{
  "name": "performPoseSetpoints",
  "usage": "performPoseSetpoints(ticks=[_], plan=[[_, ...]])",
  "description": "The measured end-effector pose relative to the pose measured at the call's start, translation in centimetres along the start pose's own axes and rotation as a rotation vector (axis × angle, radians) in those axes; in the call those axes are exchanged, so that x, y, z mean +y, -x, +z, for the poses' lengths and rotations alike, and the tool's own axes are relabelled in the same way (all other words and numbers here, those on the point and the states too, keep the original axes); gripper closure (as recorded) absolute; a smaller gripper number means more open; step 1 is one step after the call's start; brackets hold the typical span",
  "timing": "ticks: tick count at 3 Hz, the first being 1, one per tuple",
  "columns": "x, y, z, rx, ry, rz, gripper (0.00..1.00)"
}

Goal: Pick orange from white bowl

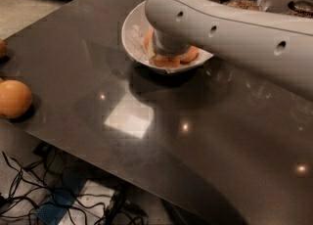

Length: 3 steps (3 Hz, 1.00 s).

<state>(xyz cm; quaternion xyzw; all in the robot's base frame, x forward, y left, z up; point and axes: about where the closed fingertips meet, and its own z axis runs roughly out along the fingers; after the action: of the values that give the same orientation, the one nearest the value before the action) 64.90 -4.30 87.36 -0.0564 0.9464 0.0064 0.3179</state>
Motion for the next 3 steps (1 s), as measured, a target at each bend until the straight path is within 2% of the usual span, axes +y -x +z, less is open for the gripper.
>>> performPoseSetpoints(ticks=[2,3], plan=[[0.00,0.00,0.00,0.000,0.000,0.000,0.98],[0.00,0.00,0.00,0.000,0.000,0.000,1.00]])
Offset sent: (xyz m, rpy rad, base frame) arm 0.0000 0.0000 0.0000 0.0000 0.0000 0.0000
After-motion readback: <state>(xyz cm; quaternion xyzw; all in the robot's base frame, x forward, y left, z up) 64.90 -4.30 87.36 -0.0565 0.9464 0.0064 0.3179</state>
